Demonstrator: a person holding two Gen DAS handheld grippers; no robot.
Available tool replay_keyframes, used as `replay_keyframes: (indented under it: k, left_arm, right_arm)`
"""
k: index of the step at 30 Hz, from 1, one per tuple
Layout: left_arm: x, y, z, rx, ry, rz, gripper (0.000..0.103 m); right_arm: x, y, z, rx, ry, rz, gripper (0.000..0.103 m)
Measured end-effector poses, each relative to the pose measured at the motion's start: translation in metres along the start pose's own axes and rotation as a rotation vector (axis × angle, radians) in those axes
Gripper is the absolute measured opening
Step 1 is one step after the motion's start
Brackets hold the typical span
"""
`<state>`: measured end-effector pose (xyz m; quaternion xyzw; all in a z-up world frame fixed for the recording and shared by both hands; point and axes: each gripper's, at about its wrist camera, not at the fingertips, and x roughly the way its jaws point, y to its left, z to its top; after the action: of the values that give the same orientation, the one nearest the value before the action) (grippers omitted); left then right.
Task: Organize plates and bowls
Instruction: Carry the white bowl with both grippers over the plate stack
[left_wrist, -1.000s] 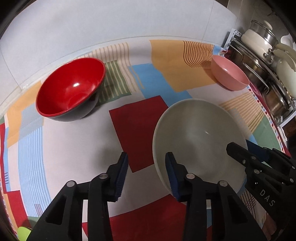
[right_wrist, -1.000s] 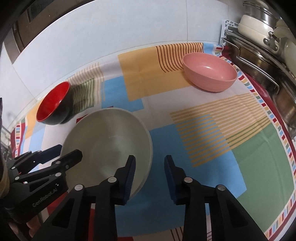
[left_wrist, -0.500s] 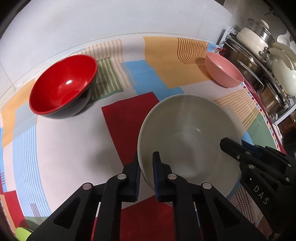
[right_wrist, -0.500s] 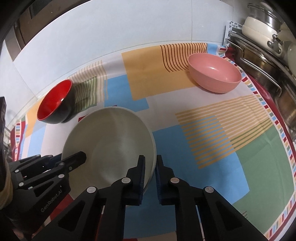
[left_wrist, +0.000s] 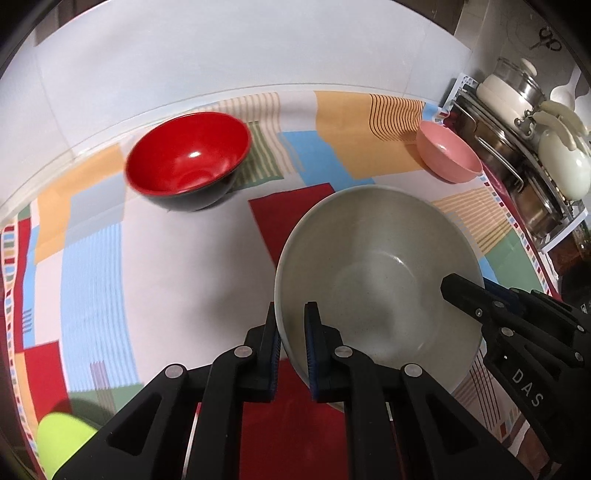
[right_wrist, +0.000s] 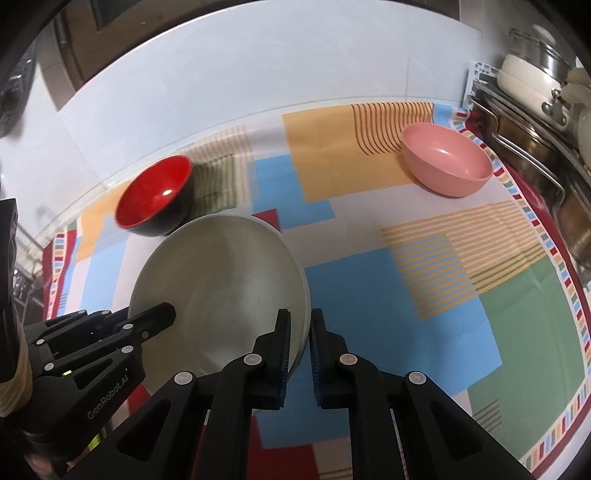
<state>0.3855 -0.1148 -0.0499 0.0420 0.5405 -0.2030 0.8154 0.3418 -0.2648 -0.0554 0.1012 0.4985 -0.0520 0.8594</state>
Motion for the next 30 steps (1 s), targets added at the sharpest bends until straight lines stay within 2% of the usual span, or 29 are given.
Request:
replay_keyframes:
  k: [13, 22, 30]
  left_arm:
    - [-0.032, -0.002, -0.054, -0.014, 0.018, -0.007, 0.014]
    - [-0.038, -0.012, -0.087, -0.007, 0.055, -0.028, 0.014]
    - [-0.036, -0.019, -0.102, -0.005, 0.087, -0.038, 0.014]
  right_arm:
    - [-0.032, 0.021, -0.038, -0.033, 0.027, 0.026, 0.012]
    - [-0.045, 0.021, -0.067, -0.033, 0.053, 0.016, 0.012]
    - [-0.047, 0.014, -0.086, -0.022, 0.085, 0.011, 0.012]
